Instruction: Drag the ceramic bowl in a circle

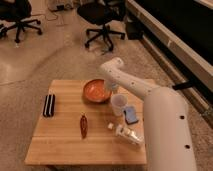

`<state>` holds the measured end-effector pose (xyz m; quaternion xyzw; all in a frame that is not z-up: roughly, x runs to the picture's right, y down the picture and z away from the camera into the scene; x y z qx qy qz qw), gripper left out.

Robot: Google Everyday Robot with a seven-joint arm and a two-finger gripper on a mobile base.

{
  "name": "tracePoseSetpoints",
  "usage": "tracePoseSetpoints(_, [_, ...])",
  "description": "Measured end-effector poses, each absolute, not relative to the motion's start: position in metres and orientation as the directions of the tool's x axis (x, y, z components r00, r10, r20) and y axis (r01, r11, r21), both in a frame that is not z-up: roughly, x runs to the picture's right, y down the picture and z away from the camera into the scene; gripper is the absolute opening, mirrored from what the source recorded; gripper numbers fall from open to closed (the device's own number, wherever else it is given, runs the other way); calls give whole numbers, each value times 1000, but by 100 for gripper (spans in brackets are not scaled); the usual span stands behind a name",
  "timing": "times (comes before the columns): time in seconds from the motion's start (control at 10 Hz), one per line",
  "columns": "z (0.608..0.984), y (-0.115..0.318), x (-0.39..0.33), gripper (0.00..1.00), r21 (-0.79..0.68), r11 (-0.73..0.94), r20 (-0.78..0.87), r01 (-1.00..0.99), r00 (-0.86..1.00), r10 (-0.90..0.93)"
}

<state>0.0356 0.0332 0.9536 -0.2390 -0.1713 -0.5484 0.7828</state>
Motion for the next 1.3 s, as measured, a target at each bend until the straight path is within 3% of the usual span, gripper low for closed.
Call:
tracePoseSetpoints(0.2, [957, 34, 36, 19, -198, 287, 539, 937, 349, -767])
tracePoseSetpoints(0.4, [962, 27, 43, 3, -220, 290, 525, 931, 363, -769])
tracePoseSetpoints(0.8, [971, 1, 60, 0, -275, 299, 484, 914, 400, -778])
tracePoseSetpoints(1.3, [975, -16, 144, 0, -391, 321, 415, 863, 476, -775])
